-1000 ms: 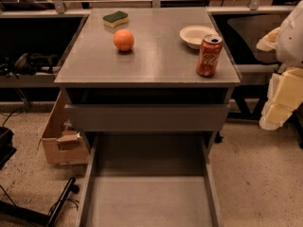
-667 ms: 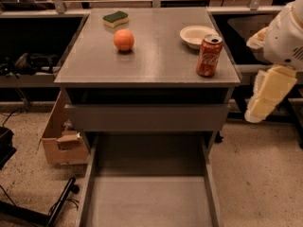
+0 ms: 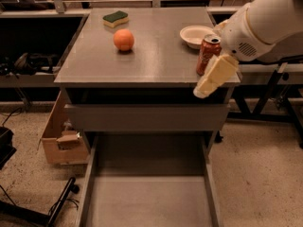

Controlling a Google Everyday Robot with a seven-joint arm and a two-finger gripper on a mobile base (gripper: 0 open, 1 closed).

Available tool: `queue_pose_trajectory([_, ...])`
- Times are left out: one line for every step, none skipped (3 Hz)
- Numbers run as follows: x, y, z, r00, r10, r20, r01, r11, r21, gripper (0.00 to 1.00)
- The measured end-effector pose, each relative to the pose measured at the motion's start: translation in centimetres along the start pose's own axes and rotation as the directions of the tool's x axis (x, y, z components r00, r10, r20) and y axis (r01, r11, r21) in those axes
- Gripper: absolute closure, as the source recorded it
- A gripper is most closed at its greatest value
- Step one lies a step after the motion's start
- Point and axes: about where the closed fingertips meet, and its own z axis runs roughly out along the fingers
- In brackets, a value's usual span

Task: Place orange into middle drawer

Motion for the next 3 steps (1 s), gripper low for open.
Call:
queue_pose_trajectory([-6.3, -1.8, 3.4, 0.991, -0.019, 0.131, 0.014, 0.9991, 0.04, 0.0])
queue_pose_trajectory([-10.6, -2.3, 8.1, 0.973, -0.001, 0.23, -0.002, 0.9999, 0.016, 0.0])
queue_pose_trajectory([-12.7, -3.2, 13.6, 0.967, 0.058, 0.249, -0.056, 0.9983, -0.016, 0.0])
